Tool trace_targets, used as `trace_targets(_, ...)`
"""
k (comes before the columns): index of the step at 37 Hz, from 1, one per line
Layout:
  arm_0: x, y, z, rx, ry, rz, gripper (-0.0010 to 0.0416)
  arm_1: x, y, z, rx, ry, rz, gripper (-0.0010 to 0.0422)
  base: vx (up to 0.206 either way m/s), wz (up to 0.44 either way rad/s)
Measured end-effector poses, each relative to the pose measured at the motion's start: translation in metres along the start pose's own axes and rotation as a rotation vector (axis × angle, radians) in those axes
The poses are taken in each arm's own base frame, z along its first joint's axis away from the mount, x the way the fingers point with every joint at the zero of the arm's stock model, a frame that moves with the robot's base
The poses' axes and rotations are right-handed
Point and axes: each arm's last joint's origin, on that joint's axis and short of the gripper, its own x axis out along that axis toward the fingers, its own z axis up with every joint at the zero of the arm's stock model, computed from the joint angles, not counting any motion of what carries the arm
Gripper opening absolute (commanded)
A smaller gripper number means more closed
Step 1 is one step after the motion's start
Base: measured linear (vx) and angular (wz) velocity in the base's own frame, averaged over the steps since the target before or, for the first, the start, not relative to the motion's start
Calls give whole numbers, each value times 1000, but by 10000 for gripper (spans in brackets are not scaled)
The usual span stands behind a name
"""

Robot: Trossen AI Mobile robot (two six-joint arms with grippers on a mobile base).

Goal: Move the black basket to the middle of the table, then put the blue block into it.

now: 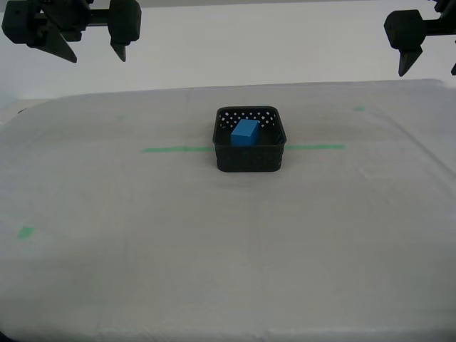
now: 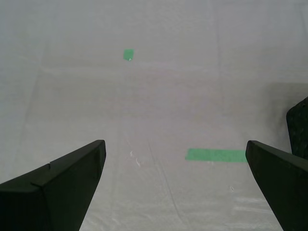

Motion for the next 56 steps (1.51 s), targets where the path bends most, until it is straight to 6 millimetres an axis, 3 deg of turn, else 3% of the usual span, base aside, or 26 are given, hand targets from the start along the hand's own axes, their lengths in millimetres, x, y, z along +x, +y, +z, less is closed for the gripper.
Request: trace_targets(56,0,0,0,0,0,0,399,0,0,0,0,0,0,400,0,0)
